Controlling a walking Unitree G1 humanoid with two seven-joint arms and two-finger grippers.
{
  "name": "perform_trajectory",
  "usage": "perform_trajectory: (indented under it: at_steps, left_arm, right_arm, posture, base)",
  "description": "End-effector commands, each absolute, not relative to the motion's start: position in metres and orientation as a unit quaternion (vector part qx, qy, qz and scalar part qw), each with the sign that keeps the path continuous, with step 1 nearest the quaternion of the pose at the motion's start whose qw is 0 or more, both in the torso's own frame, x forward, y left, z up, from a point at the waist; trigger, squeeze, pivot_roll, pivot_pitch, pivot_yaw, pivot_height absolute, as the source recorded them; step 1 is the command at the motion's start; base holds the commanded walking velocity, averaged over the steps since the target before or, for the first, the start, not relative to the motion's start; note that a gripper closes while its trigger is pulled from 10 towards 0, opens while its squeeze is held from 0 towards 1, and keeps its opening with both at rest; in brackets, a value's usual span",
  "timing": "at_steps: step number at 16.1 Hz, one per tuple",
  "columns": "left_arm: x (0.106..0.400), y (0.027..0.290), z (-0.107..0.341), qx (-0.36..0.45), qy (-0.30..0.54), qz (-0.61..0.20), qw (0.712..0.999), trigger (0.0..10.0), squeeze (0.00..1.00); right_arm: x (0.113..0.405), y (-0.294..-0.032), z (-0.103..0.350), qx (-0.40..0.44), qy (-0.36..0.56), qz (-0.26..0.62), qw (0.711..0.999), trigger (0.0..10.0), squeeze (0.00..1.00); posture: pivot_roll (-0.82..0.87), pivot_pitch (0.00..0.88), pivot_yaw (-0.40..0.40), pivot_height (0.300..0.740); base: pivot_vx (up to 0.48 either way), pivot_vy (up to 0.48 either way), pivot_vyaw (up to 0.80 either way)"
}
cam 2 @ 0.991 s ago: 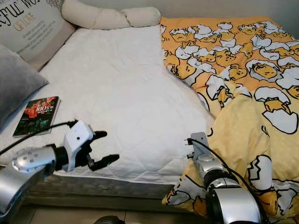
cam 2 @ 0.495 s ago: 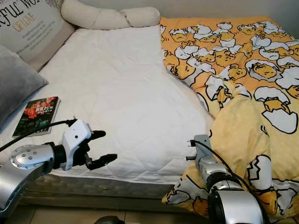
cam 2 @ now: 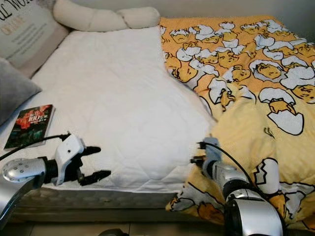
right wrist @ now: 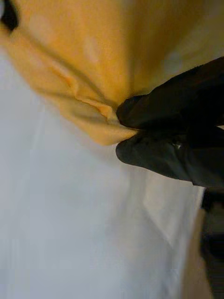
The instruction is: Clean up the room
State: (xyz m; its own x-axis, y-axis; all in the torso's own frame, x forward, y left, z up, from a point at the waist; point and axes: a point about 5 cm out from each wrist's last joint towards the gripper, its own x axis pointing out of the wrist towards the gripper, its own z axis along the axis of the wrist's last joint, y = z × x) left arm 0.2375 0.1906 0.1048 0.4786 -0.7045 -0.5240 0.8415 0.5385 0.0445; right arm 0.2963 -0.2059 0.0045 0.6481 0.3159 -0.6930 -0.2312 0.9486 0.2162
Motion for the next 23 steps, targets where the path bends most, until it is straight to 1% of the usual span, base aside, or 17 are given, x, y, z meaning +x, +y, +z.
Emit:
perform_trajectory:
  at_steps: [1,4,5,6,7,8,9,10,11,13,14,15,16,17,19,22,23]
  left_arm:
    - [0.236,0.195,0.104,0.155,0.234,-0.461,0.842,10.0,0.00]
    - [0.234,0.203,0.092,0.161,0.245,-0.469,0.833,10.0,0.00]
    - [0.236,0.207,0.088,0.161,0.245,-0.470,0.832,10.0,0.00]
    - [0.236,0.208,0.087,0.161,0.246,-0.470,0.832,10.0,0.00]
    - [0.235,0.211,0.085,0.160,0.247,-0.470,0.832,10.0,0.00]
    - [0.235,0.212,0.084,0.160,0.248,-0.470,0.832,10.0,0.00]
    - [0.235,0.215,0.081,0.158,0.250,-0.469,0.832,10.0,0.00]
    - [0.235,0.217,0.078,0.158,0.251,-0.468,0.833,10.0,0.00]
    - [0.234,0.218,0.077,0.157,0.253,-0.467,0.833,10.0,0.00]
    - [0.235,0.224,0.070,0.157,0.258,-0.468,0.831,10.0,0.00]
    - [0.234,0.216,0.075,0.159,0.252,-0.475,0.828,10.0,0.00]
    - [0.233,0.200,0.086,0.161,0.240,-0.487,0.824,10.0,0.00]
    - [0.232,0.193,0.092,0.162,0.233,-0.492,0.823,10.0,0.00]
    - [0.231,0.190,0.094,0.163,0.229,-0.496,0.821,10.0,0.00]
    - [0.230,0.189,0.096,0.166,0.226,-0.501,0.819,10.0,0.00]
    - [0.226,0.187,0.102,0.170,0.231,-0.500,0.817,10.0,0.00]
    - [0.226,0.187,0.103,0.171,0.233,-0.499,0.817,10.0,0.00]
  right_arm:
    - [0.301,-0.201,0.012,0.047,0.380,0.201,0.902,0.0,0.00]
    - [0.294,-0.187,0.026,0.043,0.349,0.390,0.851,0.0,0.00]
    - [0.280,-0.176,0.039,0.033,0.320,0.501,0.804,0.0,0.00]
    - [0.272,-0.171,0.045,0.032,0.310,0.542,0.781,0.0,0.00]
    - [0.251,-0.162,0.054,0.025,0.301,0.609,0.733,0.0,0.00]
    - [0.239,-0.161,0.058,0.017,0.301,0.640,0.707,0.0,0.00]
    - [0.218,-0.161,0.069,0.014,0.293,0.691,0.661,0.0,0.00]
    - [0.205,-0.162,0.079,0.025,0.287,0.718,0.634,0.0,0.00]
    - [0.200,-0.163,0.083,0.033,0.286,0.725,0.625,0.0,0.00]
    - [0.181,-0.169,0.090,0.041,0.303,0.749,0.589,0.0,0.00]
    - [0.178,-0.172,0.084,0.026,0.320,0.741,0.590,0.0,0.00]
    - [0.177,-0.178,0.069,-0.011,0.344,0.711,0.613,0.0,0.00]
    - [0.183,-0.181,0.054,-0.063,0.351,0.671,0.650,10.0,0.00]
    - [0.186,-0.182,0.047,-0.063,0.362,0.645,0.670,10.0,1.00]
    - [0.184,-0.181,0.046,-0.038,0.369,0.640,0.673,10.0,1.00]
    - [0.180,-0.177,0.045,-0.036,0.367,0.654,0.661,10.0,1.00]
    - [0.186,-0.175,0.047,-0.050,0.347,0.642,0.682,10.0,1.00]
  posture:
    - [0.07,0.000,0.082,0.740]
    - [0.05,0.000,0.090,0.740]
    - [0.05,0.000,0.088,0.740]
    - [0.05,0.000,0.087,0.740]
    - [0.06,0.000,0.081,0.740]
    - [0.06,0.000,0.076,0.740]
    - [0.07,0.000,0.072,0.740]
    - [0.07,0.000,0.069,0.740]
    - [0.07,0.000,0.069,0.740]
    - [0.06,0.000,0.072,0.740]
    - [0.06,0.000,0.078,0.740]
    - [0.06,0.000,0.078,0.740]
    - [0.06,0.000,0.080,0.740]
    - [0.06,0.000,0.080,0.740]
    - [0.06,0.000,0.082,0.740]
    - [0.06,0.000,0.086,0.740]
    - [0.06,0.000,0.087,0.740]
  base:
    - [0.000,0.000,0.00]
    - [0.000,0.000,0.00]
    - [0.000,0.000,0.00]
    - [0.000,0.000,0.00]
    - [0.000,0.000,0.00]
    - [0.000,0.000,0.00]
    - [0.000,0.000,0.00]
    - [0.000,0.000,0.00]
    - [0.000,0.000,0.00]
    - [0.000,0.000,0.00]
    - [0.000,0.000,0.00]
    - [0.000,0.000,0.00]
    - [0.000,0.000,0.00]
    - [0.000,0.000,0.00]
    - [0.000,0.000,0.00]
    - [0.000,0.000,0.00]
    - [0.000,0.000,0.00]
